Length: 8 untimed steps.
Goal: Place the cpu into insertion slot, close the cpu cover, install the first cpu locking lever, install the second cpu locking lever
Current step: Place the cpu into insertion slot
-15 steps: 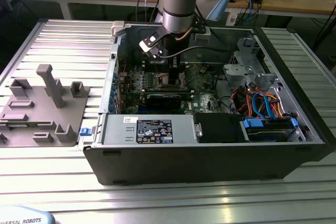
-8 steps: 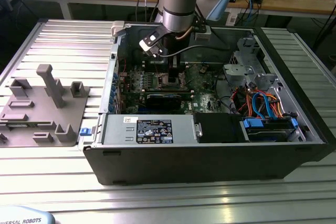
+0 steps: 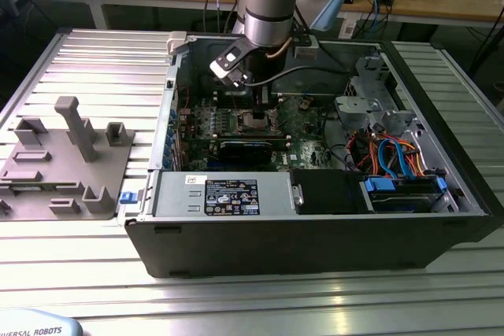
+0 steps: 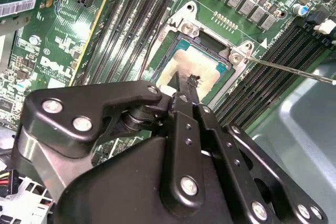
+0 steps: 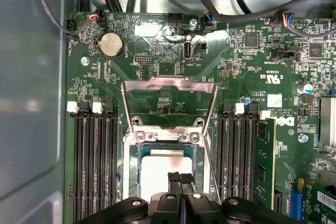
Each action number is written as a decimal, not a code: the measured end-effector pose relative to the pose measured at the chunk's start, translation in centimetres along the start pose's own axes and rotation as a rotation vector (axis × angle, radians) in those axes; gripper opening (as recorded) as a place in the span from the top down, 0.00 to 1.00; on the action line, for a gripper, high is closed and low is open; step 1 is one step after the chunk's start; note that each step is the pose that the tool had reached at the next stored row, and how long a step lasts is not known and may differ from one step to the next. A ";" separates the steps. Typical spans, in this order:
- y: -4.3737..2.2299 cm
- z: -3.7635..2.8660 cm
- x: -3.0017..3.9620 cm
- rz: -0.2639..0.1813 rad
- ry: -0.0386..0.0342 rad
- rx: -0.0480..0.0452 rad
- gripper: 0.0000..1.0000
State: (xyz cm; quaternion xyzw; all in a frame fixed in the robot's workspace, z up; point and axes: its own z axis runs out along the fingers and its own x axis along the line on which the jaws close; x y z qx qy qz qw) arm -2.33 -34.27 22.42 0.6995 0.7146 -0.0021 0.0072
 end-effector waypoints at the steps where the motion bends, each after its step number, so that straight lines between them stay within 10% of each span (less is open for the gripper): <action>1: 0.00 -0.05 0.00 0.000 0.0000 0.0000 0.89; 8: 0.01 -1.28 -0.02 0.000 -0.0001 0.0000 0.89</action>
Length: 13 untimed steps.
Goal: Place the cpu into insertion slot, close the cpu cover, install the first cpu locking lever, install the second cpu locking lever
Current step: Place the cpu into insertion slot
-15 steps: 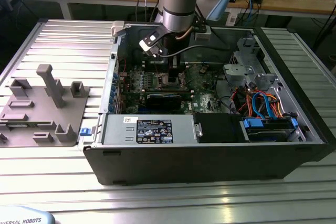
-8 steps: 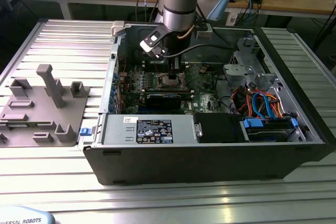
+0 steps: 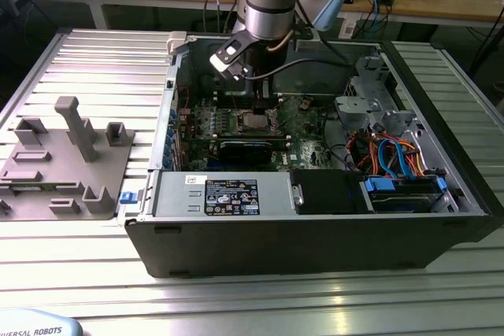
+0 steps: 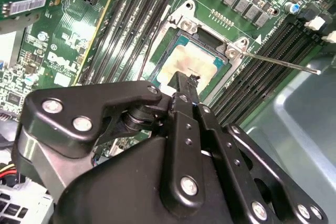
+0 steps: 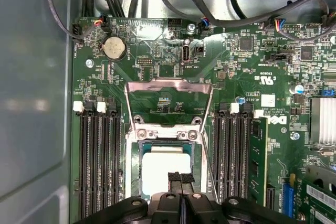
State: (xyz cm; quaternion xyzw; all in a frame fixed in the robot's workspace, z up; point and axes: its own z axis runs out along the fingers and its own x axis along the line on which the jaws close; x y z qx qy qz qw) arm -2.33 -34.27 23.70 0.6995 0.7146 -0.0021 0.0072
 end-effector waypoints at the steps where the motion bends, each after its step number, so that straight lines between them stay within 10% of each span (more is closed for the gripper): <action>1: 0.00 -0.13 0.00 0.000 -0.0001 0.0000 0.89; 13: 0.01 -2.09 -0.03 0.000 -0.0001 0.0001 0.89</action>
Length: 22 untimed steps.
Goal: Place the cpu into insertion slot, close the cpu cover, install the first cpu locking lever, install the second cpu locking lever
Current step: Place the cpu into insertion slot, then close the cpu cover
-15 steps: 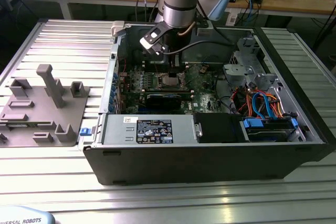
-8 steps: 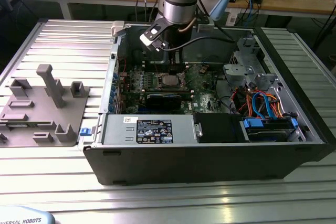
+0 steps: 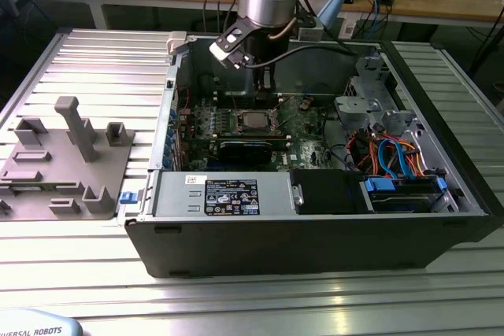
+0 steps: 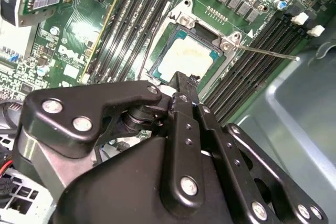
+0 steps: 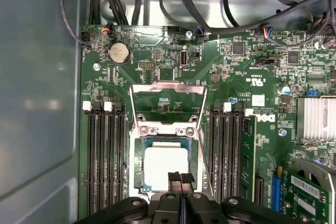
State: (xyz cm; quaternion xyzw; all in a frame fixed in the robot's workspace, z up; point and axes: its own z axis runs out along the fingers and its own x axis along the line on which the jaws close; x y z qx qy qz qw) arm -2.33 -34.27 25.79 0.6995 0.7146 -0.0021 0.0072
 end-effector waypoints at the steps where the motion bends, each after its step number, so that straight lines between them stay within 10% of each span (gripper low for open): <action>1: 0.00 -0.20 0.00 0.000 0.0000 -0.0001 0.89; 12: 0.01 -1.94 -0.03 0.000 0.0001 -0.0001 0.89; 22: 0.07 -2.07 -0.03 0.000 0.0003 -0.0001 0.89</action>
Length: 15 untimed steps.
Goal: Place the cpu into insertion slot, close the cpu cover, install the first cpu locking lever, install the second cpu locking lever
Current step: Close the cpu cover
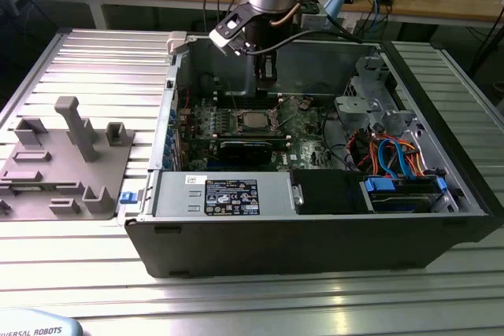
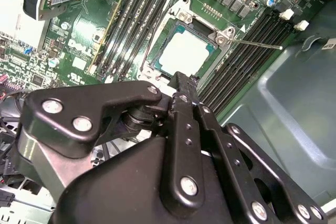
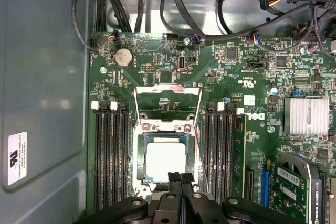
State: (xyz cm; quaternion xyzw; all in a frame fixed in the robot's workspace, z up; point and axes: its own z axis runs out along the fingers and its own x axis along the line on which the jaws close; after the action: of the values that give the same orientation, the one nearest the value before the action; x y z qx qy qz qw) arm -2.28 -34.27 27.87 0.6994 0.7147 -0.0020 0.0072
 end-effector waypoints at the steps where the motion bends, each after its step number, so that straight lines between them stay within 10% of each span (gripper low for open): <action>1: 0.08 0.00 0.00 0.000 -0.0001 0.0001 0.89; 8: 1.11 0.01 -0.02 0.000 -0.0001 0.0001 0.89; 15: 4.28 0.04 -0.09 0.000 0.0003 0.0057 0.89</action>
State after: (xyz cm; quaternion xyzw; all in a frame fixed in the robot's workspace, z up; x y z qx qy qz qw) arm 2.00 -34.27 27.86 0.6995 0.7146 -0.0040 0.0051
